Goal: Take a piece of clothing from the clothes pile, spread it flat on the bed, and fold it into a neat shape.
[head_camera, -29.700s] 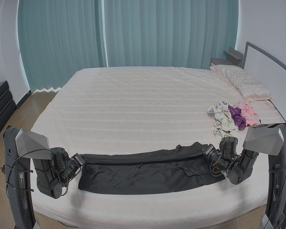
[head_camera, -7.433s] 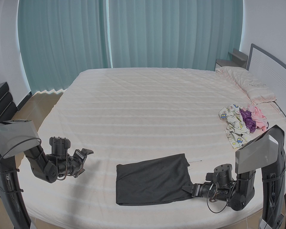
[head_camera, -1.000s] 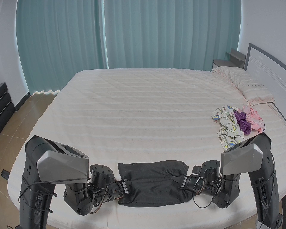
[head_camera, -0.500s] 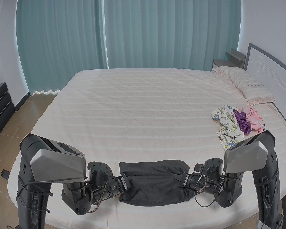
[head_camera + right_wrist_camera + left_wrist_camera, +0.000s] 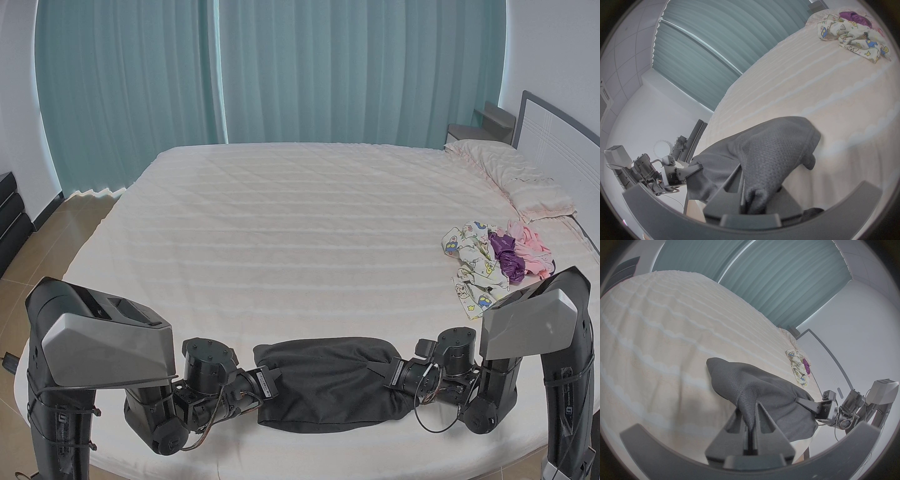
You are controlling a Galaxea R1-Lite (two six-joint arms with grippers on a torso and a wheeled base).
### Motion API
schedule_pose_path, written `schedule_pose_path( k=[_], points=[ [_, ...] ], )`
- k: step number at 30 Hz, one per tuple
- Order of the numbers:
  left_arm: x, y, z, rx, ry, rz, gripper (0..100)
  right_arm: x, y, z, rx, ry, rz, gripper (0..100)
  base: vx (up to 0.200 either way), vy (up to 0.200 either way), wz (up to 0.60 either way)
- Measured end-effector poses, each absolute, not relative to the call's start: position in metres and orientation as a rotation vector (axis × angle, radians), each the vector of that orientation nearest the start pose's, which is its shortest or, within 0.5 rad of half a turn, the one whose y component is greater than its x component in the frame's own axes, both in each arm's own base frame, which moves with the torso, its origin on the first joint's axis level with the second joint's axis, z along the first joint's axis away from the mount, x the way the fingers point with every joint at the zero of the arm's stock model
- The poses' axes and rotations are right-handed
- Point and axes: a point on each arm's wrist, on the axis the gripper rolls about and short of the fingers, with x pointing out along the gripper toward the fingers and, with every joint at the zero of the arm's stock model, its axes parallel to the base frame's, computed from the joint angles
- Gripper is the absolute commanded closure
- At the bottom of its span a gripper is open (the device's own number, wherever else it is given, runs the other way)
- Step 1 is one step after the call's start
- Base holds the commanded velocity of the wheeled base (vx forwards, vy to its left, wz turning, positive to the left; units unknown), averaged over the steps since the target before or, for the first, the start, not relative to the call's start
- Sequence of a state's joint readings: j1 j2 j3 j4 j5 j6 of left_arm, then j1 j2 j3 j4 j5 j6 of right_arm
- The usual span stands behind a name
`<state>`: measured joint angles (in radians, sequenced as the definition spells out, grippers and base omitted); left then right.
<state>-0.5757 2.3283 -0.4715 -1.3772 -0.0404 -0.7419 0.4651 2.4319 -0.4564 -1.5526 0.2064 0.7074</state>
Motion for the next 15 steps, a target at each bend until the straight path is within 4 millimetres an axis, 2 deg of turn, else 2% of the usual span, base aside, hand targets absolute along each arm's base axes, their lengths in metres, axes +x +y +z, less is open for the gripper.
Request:
schedule_pose_path(
  k=[15],
  points=[
    [0.256,-0.185,-0.004,-0.604,0.652,-0.422,100,0.277,0.137,-0.023,0.620,0.631,0.461,100,0.000,-0.200,0.00]
  ],
)
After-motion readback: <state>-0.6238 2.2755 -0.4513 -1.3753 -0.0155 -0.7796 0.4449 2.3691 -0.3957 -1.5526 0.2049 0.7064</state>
